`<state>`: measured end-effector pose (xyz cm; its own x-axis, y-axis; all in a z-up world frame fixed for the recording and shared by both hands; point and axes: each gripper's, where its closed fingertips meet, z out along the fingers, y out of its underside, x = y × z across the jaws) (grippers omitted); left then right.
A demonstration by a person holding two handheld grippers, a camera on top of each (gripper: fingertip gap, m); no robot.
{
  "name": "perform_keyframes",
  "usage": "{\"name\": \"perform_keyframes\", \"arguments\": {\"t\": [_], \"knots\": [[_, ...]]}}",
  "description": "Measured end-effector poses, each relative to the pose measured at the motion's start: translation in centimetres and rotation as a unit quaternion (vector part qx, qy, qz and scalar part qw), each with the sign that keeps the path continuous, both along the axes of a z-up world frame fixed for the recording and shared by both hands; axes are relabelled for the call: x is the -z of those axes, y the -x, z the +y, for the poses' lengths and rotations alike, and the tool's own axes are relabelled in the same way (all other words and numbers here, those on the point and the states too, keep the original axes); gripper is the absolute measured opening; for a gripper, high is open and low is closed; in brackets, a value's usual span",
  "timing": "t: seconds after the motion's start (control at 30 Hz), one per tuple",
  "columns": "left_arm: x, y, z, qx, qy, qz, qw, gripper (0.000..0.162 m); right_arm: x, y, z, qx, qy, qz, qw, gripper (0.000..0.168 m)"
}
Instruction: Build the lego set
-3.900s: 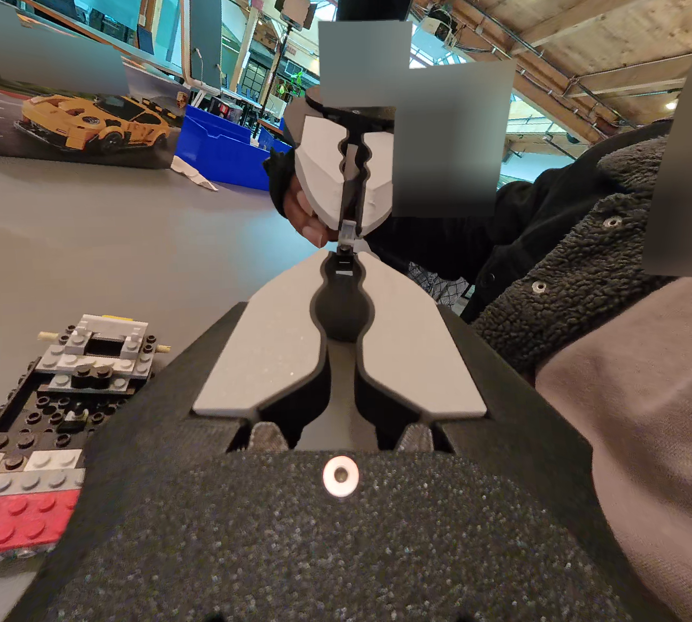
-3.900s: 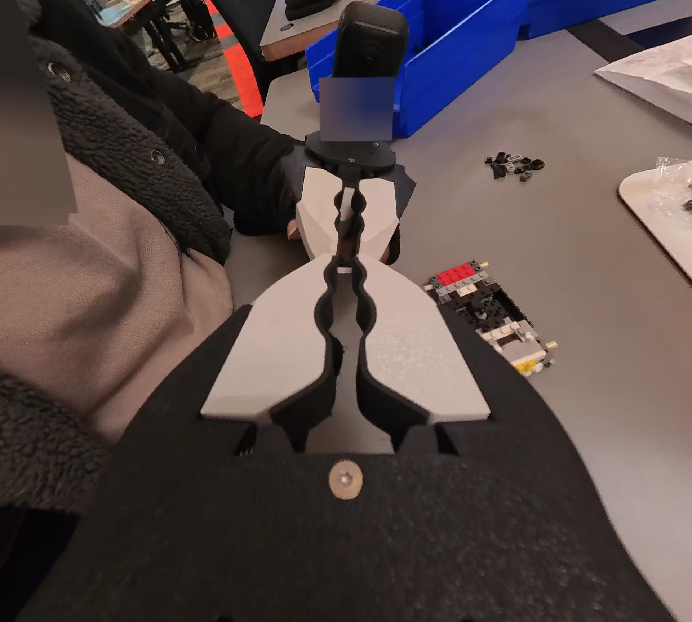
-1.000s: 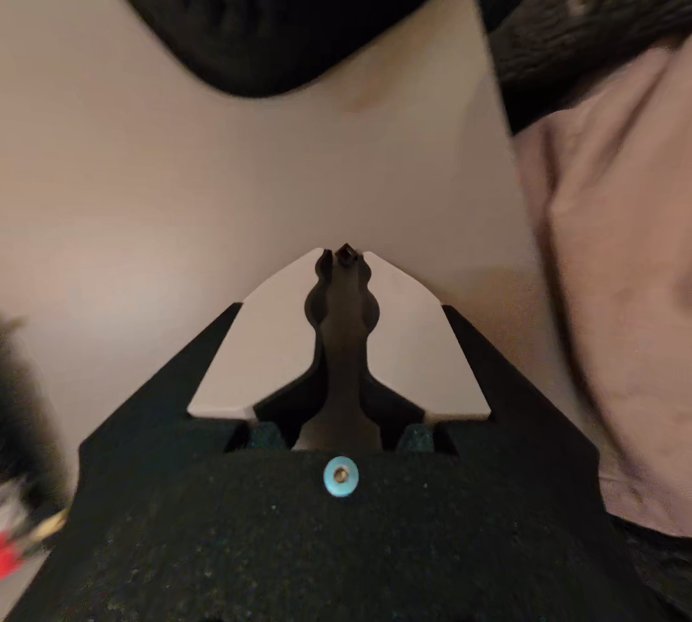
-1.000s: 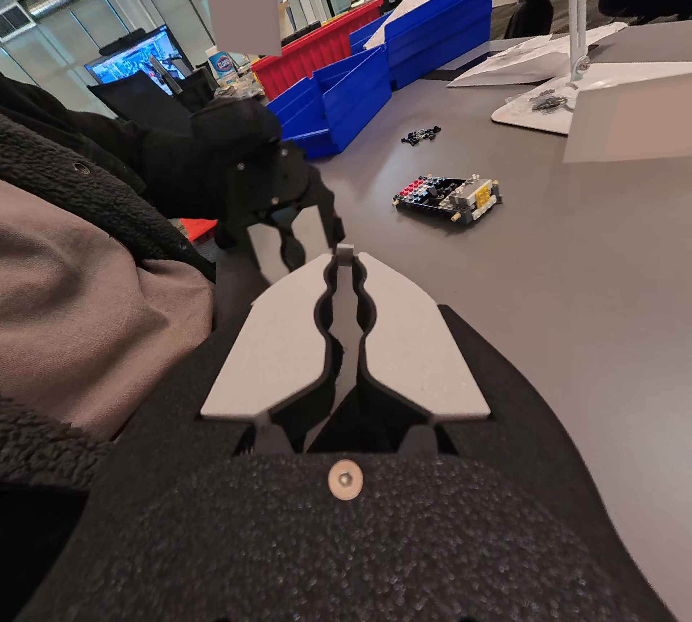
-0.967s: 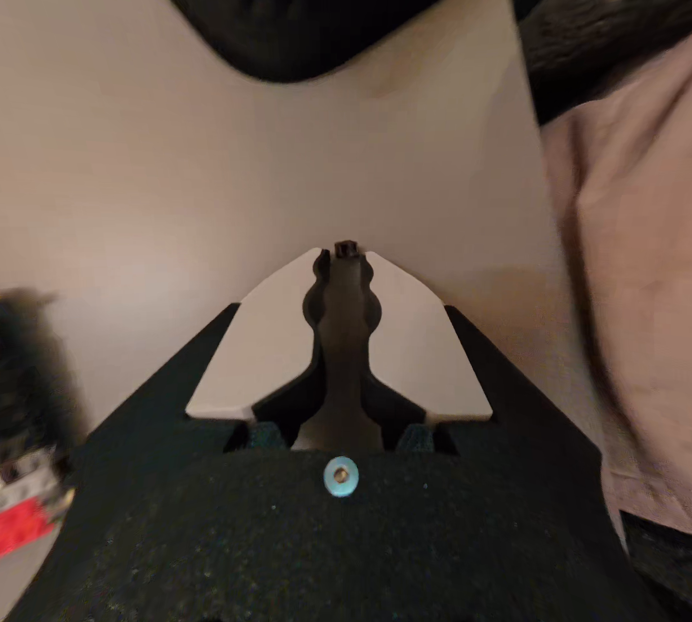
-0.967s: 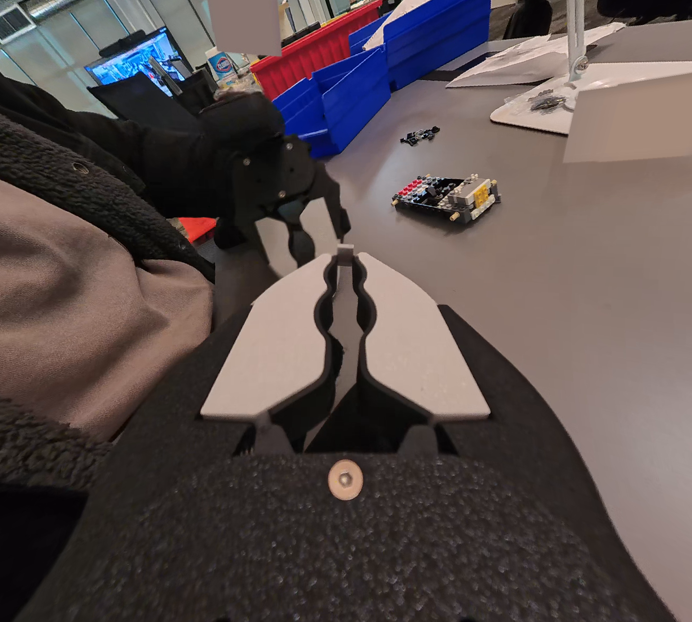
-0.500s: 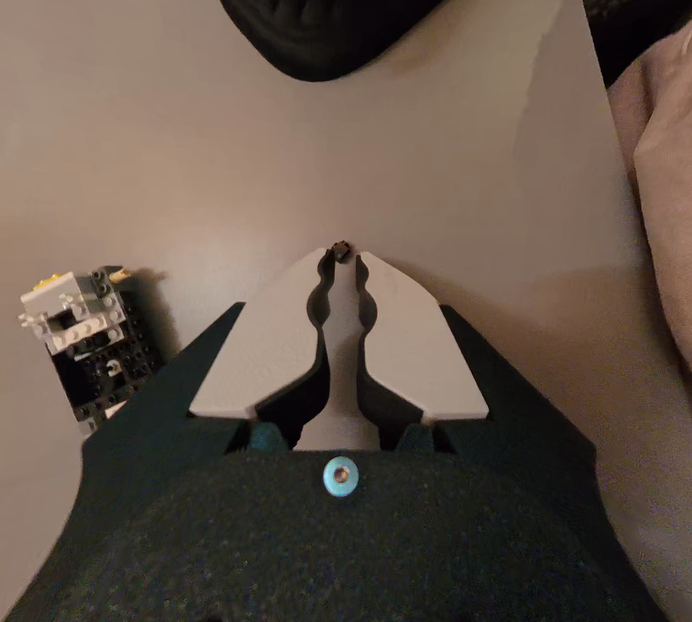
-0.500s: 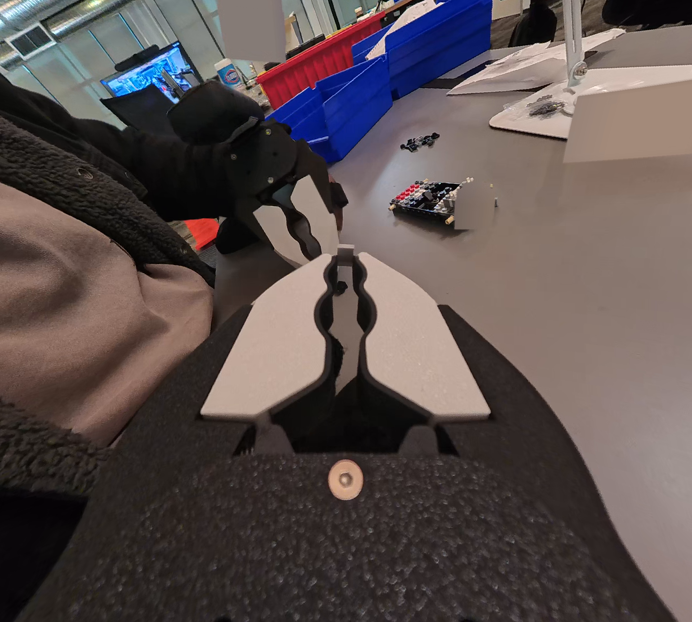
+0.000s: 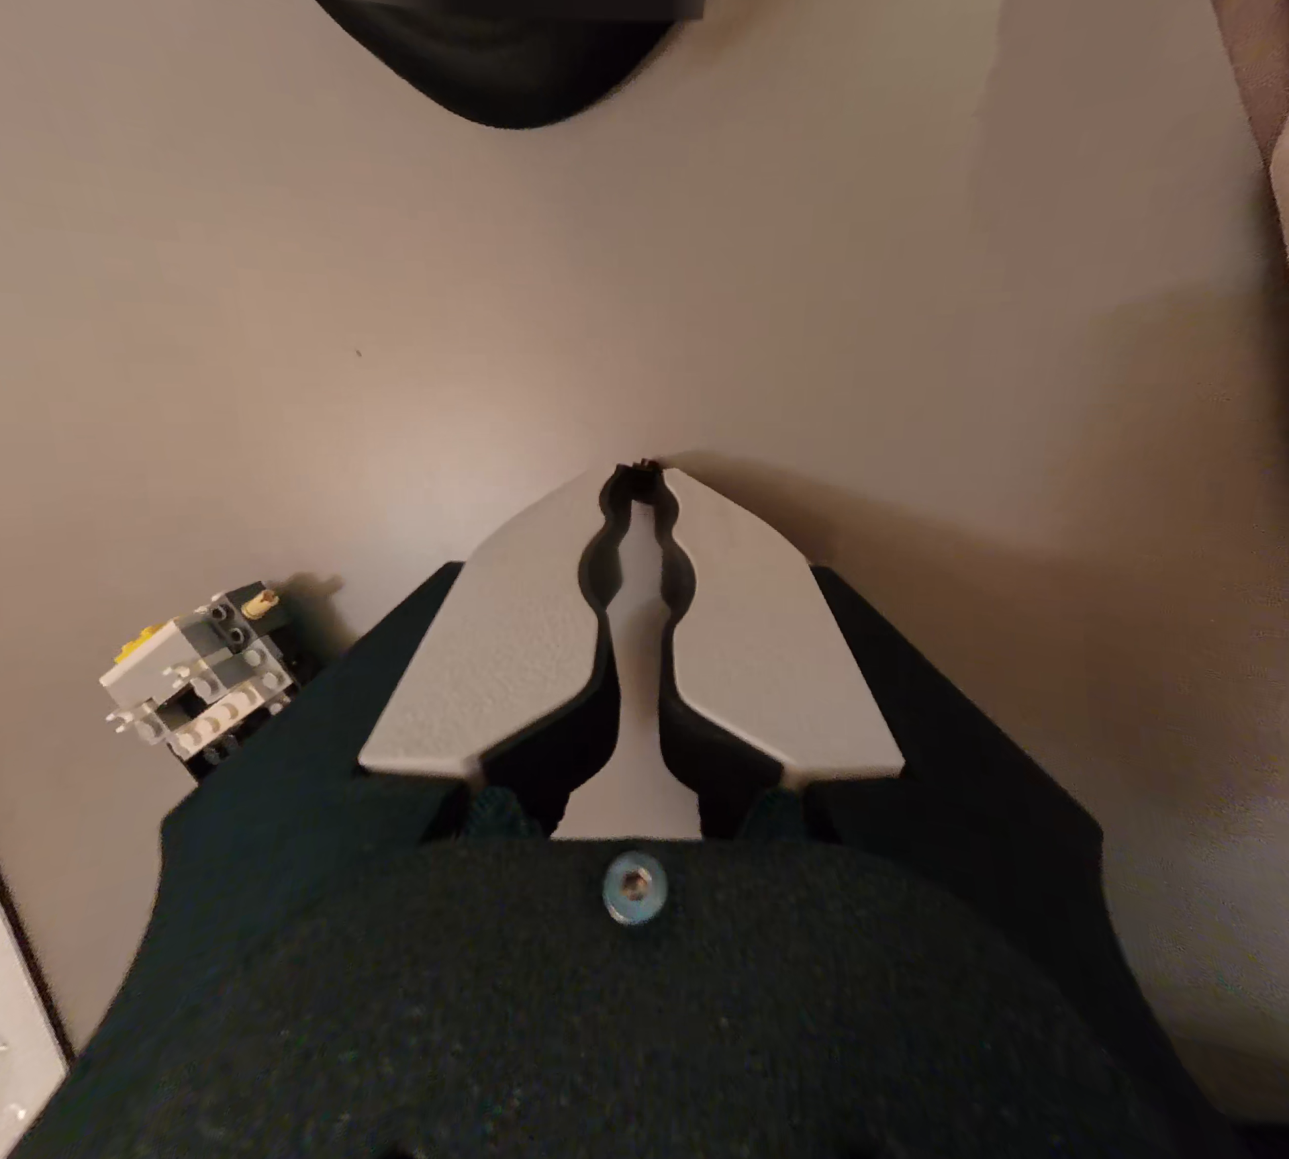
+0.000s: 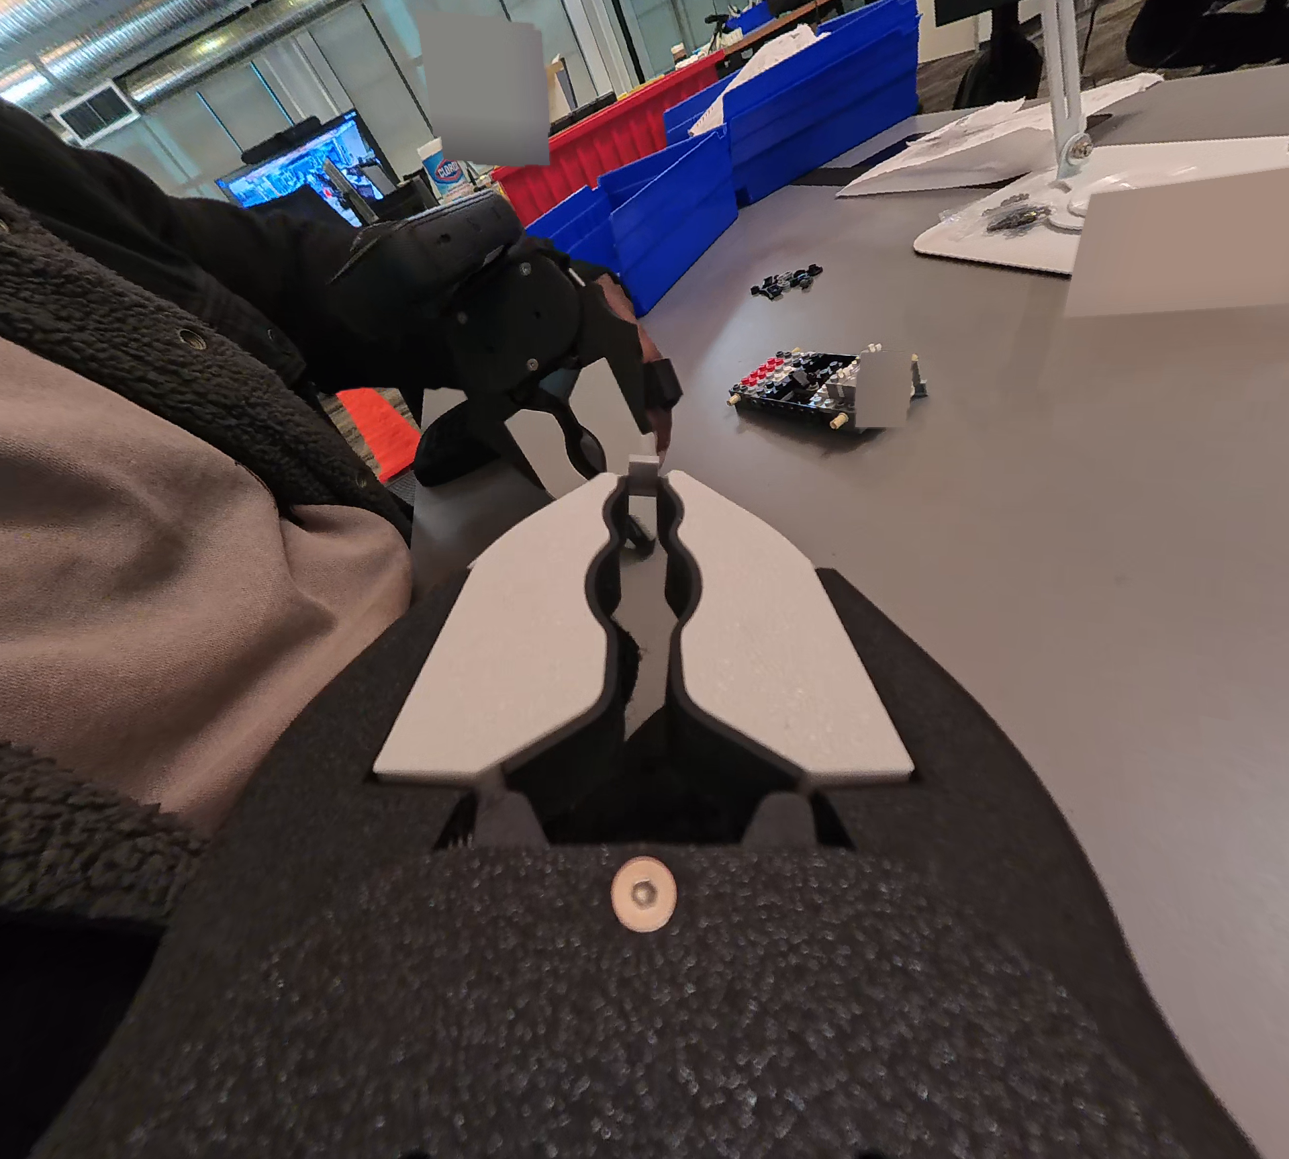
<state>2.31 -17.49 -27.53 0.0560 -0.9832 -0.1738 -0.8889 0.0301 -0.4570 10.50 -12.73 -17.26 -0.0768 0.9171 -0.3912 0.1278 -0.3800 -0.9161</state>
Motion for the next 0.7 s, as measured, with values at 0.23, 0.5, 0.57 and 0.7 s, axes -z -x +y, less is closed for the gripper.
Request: {"name": "perform_keyframes", "arguments": {"t": [0.23, 0.5, 0.57, 0.7], "knots": [[0.2, 0.4, 1.0, -0.004, 0.040, 0.010, 0.999, 0.011, -0.2, -0.1, 0.2, 0.001, 0.003, 0.007, 1.000, 0.007], [0.1, 0.4, 1.3, -0.015, 0.095, -0.016, 0.995, 0.012, -0.2, -0.2, 0.3, -0.002, 0.011, 0.011, 1.000, 0.007], [-0.4, 0.4, 1.5, -0.018, 0.089, -0.025, 0.996, 0.014, -0.2, -0.2, 0.3, -0.002, 0.012, 0.012, 1.000, 0.007], [-0.9, 0.3, 1.1, -0.002, 0.050, -0.017, 0.999, 0.011, -0.2, -0.2, 0.4, -0.004, 0.015, 0.012, 1.000, 0.007]]}}
